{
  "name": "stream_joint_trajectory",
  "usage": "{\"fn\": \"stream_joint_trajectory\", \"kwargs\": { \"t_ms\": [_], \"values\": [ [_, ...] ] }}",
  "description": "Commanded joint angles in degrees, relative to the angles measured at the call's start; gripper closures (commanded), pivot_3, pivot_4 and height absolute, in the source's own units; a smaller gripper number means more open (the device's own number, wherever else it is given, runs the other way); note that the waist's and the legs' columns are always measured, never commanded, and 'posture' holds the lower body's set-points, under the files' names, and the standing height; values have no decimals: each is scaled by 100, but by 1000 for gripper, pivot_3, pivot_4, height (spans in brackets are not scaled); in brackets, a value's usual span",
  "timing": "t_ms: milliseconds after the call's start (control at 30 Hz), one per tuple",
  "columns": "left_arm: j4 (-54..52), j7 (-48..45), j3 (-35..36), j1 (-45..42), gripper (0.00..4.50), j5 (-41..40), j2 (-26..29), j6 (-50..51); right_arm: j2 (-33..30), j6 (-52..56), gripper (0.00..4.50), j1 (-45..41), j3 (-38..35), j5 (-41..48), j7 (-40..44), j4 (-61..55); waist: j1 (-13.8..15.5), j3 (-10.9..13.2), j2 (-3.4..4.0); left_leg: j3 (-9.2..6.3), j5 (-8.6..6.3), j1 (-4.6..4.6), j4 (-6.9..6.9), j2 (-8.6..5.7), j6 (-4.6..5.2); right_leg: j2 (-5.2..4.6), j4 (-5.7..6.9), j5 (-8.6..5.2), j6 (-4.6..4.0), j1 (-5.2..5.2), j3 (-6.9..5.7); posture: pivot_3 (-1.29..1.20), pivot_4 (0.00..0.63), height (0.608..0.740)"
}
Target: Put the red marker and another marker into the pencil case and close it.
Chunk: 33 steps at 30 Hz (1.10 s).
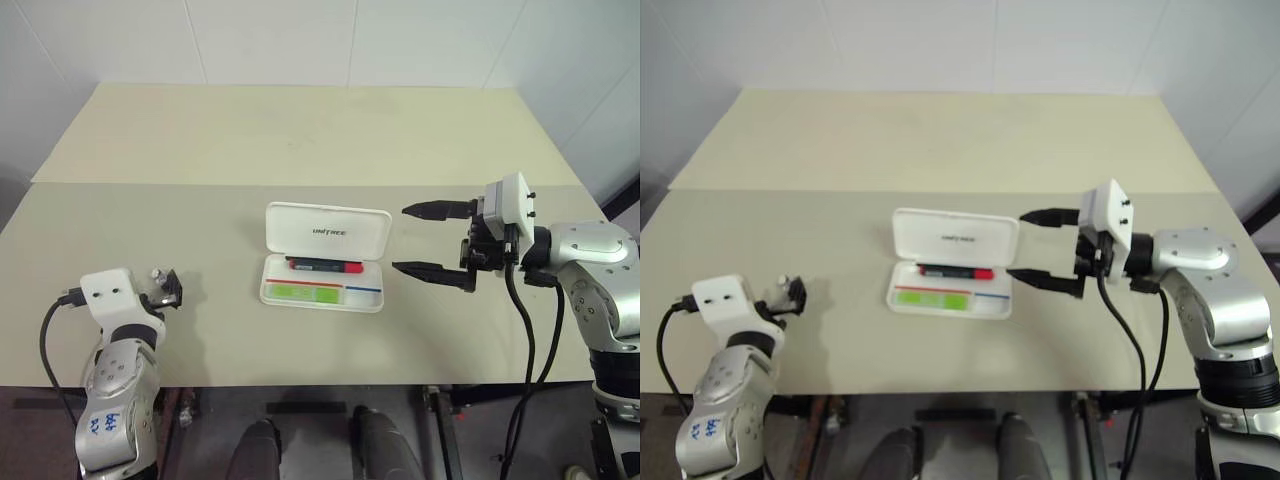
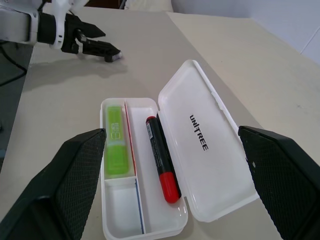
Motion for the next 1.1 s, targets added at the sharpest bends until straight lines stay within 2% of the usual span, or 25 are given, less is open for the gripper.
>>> {"fn": "stream_joint_trajectory", "kwargs": {
  "t_ms": [33, 200, 300, 633, 667, 800, 933, 1000, 1100],
  "values": [
    [151, -15, -99, -181, 0, 87, 57, -61, -20, -8, 38, -7, -154, 161, -104, -291, 4, 0, 0, 0, 0, 0, -2, 0, -1, 1, 2, 0, 0, -2, 0, 0, 150, 740],
    [389, -36, -279, -365, 0, 74, 42, -1, -84, 38, 38, 115, -249, 247, -221, -452, 43, 0, 0, 0, -1, -1, -7, 0, -2, 1, 6, 1, 1, -7, 0, 0, 150, 740],
    [436, 72, -254, -374, 605, 97, -1, 116, -102, 41, 0, 185, -300, 276, -300, -521, 67, 0, 0, 0, -1, -2, -6, 0, -2, 1, 5, 1, 2, -8, 0, 0, 150, 740],
    [434, 253, -94, -415, 4016, 15, -126, 397, -109, -29, 0, 198, -307, 309, -400, -520, 93, 0, 0, 0, -1, -1, -4, 0, -2, 1, 6, 2, 2, -7, 0, 0, 150, 740],
    [430, 259, -84, -421, 4198, 9, -140, 410, -103, -36, 0, 187, -302, 306, -403, -507, 93, 0, 0, 0, -1, -1, -4, 0, -2, 1, 6, 2, 2, -7, 0, 0, 150, 740],
    [338, -129, -41, -789, 4198, -538, -413, -310, -68, -110, 0, 154, -247, 253, -396, -413, 97, 0, -1, 0, -1, -2, -2, 0, -3, 1, 6, 2, 2, -7, -1, 0, 150, 740],
    [333, -454, -255, -1121, 4198, -485, -202, -761, -65, -179, 0, 152, -217, 203, -372, -319, 108, 0, -4, -1, 1, -4, 0, 0, -5, 1, 4, 2, 1, -6, -2, 0, 150, 740],
    [382, -1146, -369, -1237, 4198, -780, -11, -1181, -75, -208, 0, 179, -231, 181, -374, -264, 93, 0, -4, 0, 1, -4, -2, 0, -5, 1, 1, 3, 2, -6, -2, 0, 150, 740],
    [497, -1922, -545, -1162, 4198, -797, 441, -1672, -90, -281, 0, 219, -245, 145, -368, -184, 82, 0, -2, 0, 1, -3, -12, 0, -6, 2, 6, 3, 3, -11, -2, 0, 150, 740]
  ]
}}
